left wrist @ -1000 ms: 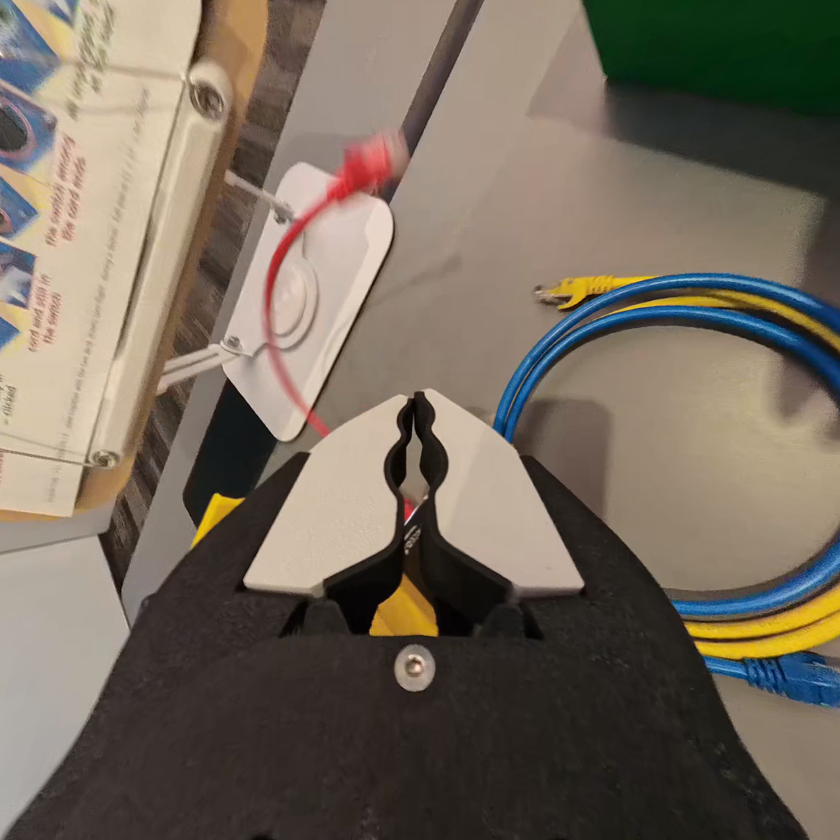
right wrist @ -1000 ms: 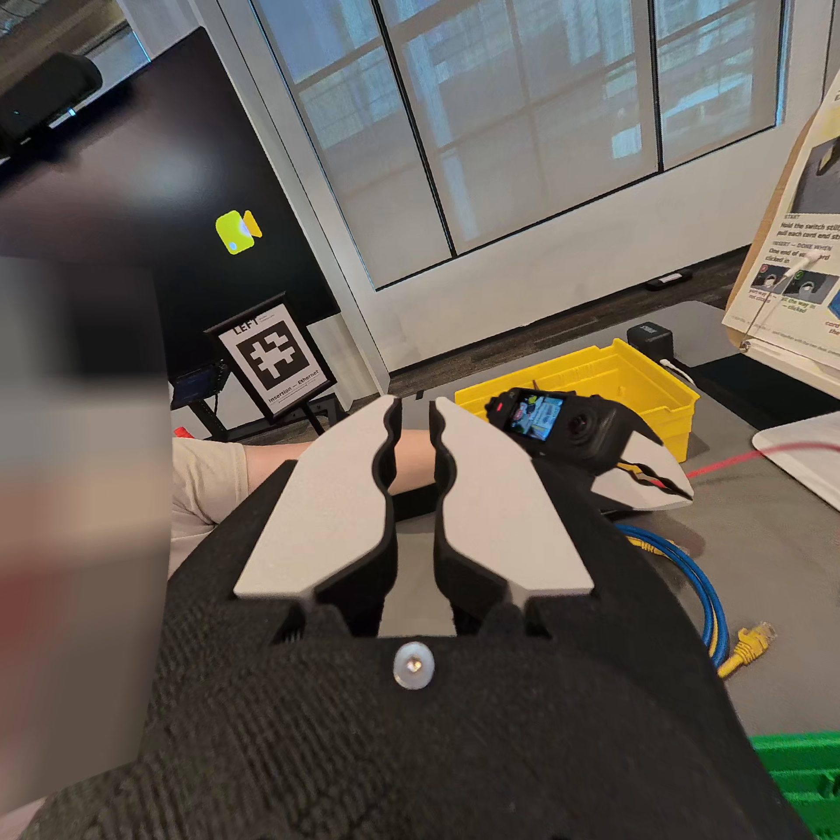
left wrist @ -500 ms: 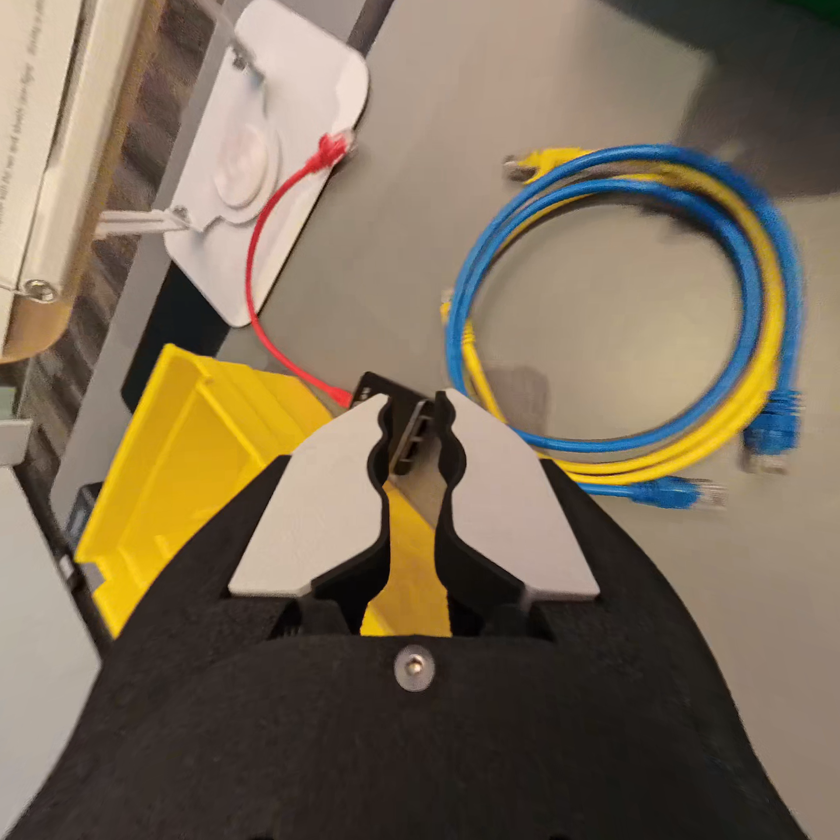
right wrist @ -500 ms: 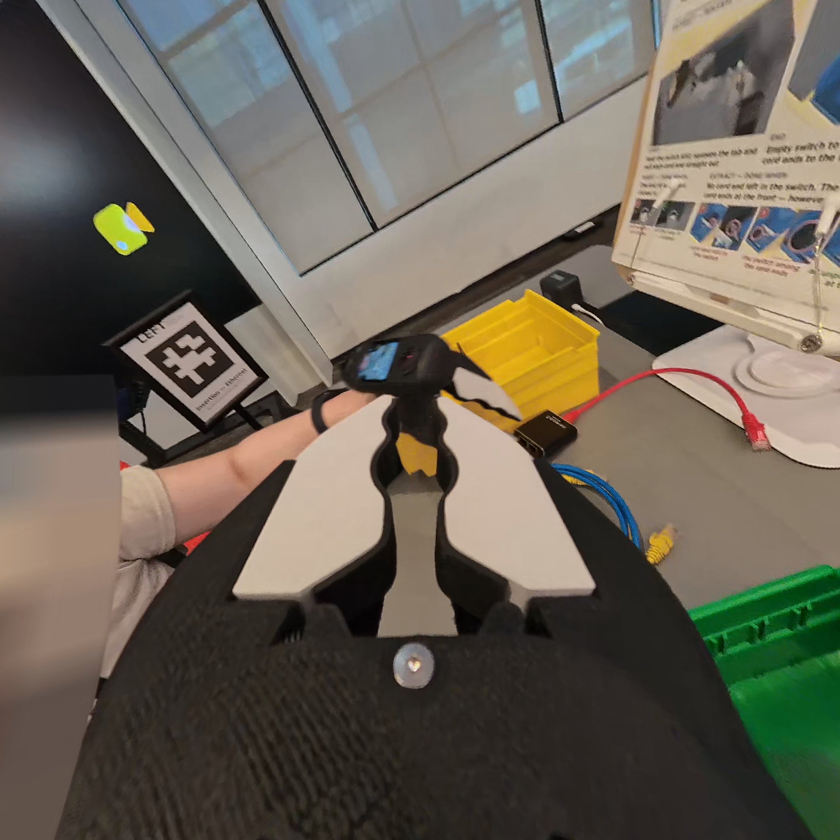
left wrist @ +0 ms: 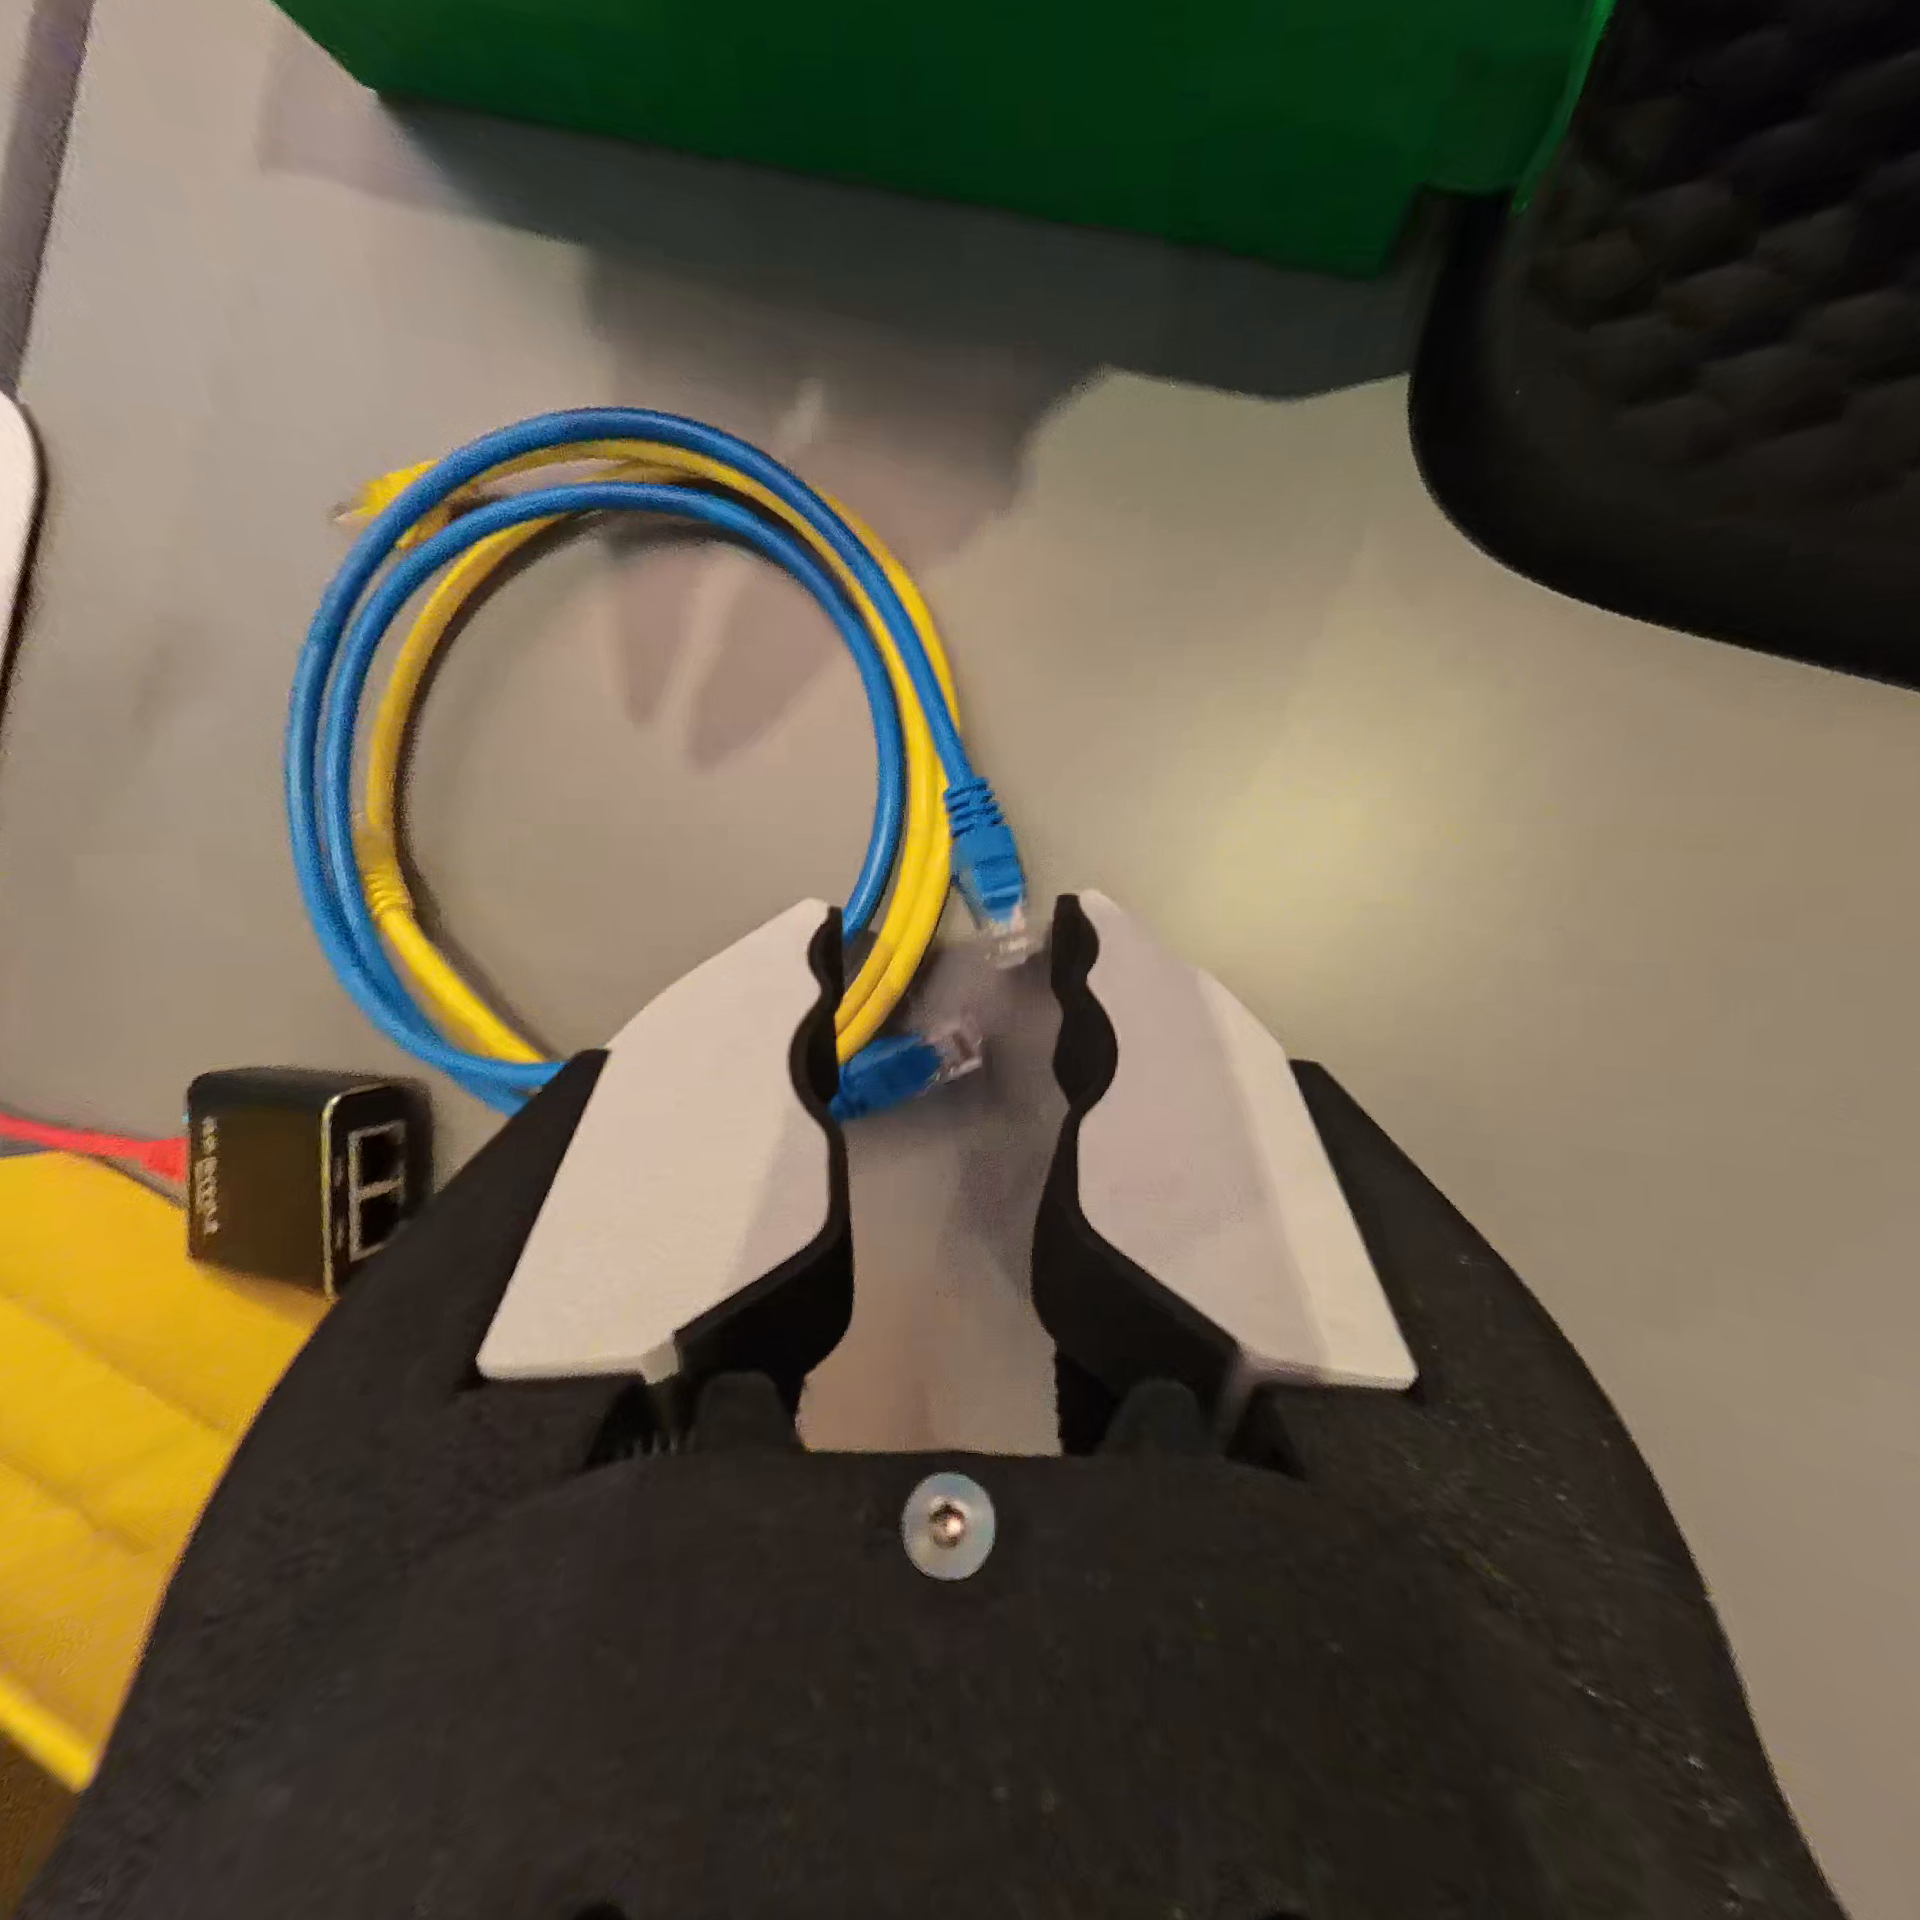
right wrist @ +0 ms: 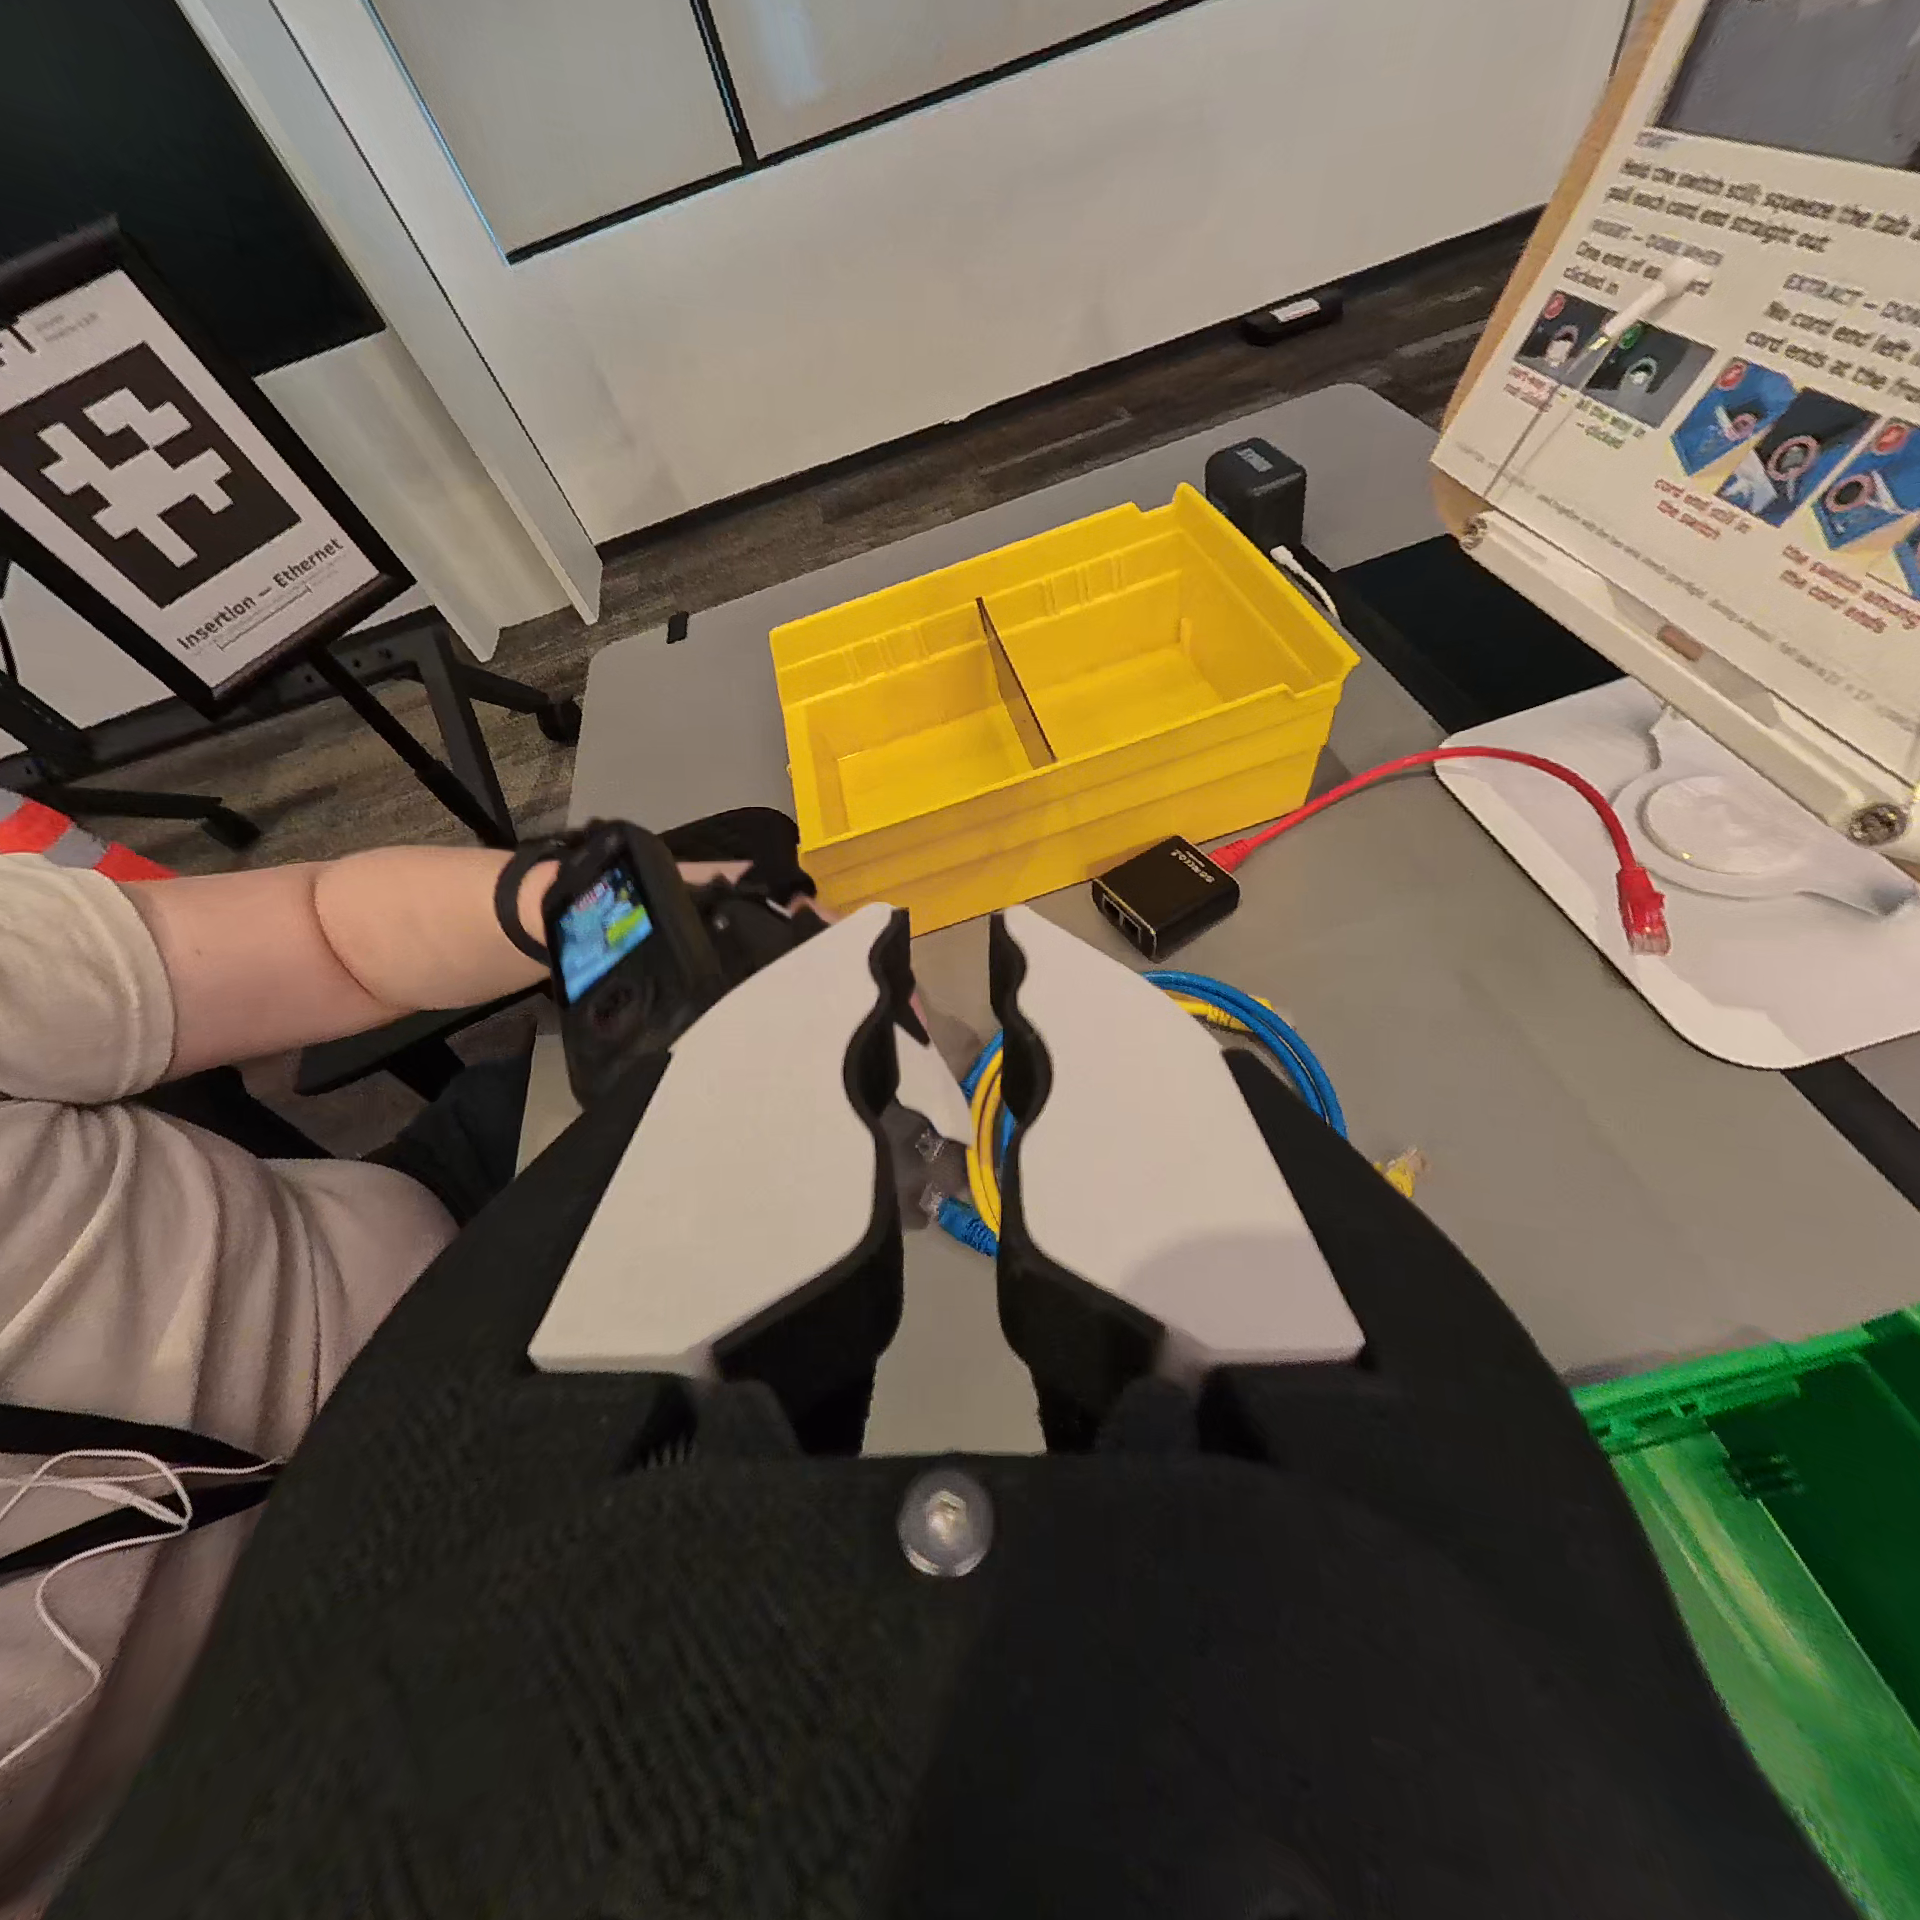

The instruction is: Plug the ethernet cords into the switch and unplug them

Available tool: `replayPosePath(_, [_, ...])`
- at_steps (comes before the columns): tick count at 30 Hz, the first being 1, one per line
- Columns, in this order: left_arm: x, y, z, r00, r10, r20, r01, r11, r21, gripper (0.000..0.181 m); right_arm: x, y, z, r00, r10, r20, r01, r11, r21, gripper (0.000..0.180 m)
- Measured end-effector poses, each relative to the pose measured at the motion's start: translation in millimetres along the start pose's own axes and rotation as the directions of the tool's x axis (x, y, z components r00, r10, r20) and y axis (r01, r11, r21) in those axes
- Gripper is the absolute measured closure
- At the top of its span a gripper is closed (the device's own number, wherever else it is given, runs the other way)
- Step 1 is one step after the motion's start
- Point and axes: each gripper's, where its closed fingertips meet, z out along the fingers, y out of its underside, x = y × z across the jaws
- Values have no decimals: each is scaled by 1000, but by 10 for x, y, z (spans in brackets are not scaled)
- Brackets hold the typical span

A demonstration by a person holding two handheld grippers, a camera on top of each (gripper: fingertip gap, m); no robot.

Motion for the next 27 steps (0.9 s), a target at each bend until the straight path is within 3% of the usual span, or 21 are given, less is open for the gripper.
replayPosePath(1, [16,-7,68,1000,5,13,-5,1000,-6,140,-22,-6,13,1000,-9,6,9,1000,-1,164])
replayPosePath(3, [12,-2,194,999,19,50,-17,999,-35,132,-41,-6,25,1000,-24,4,24,1000,-7,164])
replayPosePath(6, [-81,64,341,992,33,120,-22,995,-96,134,-36,9,18,999,-38,-6,38,999,-16,164])
replayPosePath(9, [13,35,392,999,15,50,-12,997,-72,166,-20,11,-14,999,-35,-11,35,999,-12,164])
replayPosePath(12, [-71,46,293,996,21,90,-15,997,-74,166,-8,-6,-56,999,-33,-16,33,999,4,164])
replayPosePath(17, [-241,-229,-264,988,-151,-20,153,980,128,168,-60,-52,-75,994,-108,7,108,993,39,163])
replayPosePath(21, [-465,-448,-848,953,-255,-164,293,916,274,168,-240,6,76,936,-346,69,344,938,39,151])
replayPosePath(27, [-714,-671,-1390,924,-249,-289,354,845,401,169,-371,347,605,824,-544,157,565,810,-160,132])
